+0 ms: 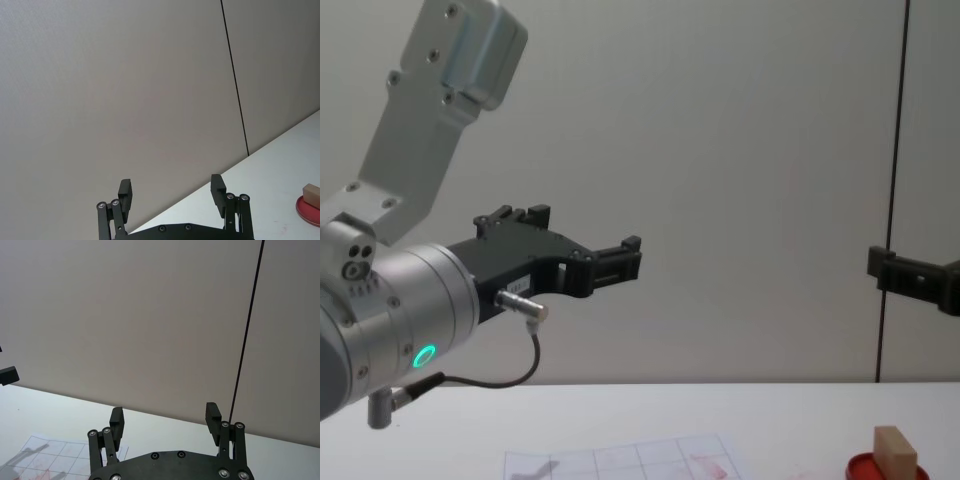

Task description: Use the one hand to pick up the stamp and affix it onto the A4 paper.

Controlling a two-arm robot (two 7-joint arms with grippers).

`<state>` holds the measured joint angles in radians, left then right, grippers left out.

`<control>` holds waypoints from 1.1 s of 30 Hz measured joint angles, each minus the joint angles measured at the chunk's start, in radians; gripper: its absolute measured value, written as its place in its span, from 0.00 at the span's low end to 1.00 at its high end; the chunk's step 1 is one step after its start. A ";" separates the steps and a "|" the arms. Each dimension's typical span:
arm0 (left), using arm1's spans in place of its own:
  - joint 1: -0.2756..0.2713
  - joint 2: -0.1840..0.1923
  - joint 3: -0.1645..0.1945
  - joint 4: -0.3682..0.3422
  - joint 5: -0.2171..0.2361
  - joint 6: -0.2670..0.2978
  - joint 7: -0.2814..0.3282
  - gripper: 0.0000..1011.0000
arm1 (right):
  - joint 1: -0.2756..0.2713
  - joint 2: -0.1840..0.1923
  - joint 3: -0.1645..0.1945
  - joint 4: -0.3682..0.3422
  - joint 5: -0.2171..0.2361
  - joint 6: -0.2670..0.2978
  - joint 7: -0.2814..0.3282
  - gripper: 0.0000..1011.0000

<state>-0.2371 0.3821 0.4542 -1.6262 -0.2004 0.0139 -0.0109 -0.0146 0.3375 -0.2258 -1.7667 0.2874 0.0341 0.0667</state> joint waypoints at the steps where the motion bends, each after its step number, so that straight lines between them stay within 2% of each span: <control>1: 0.000 0.000 0.000 0.000 0.000 0.000 0.000 0.99 | 0.000 0.000 0.000 0.000 0.000 0.000 0.000 0.99; 25: 0.000 0.000 0.000 0.000 0.000 0.000 0.000 0.99 | 0.000 -0.002 -0.001 0.000 -0.002 0.001 -0.002 0.99; 33: 0.000 0.000 0.000 0.000 0.000 0.000 0.000 0.99 | 0.000 -0.026 -0.013 -0.001 -0.028 0.047 -0.061 0.99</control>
<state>-0.2371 0.3821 0.4542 -1.6262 -0.2004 0.0139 -0.0109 -0.0147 0.3113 -0.2388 -1.7672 0.2598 0.0811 0.0058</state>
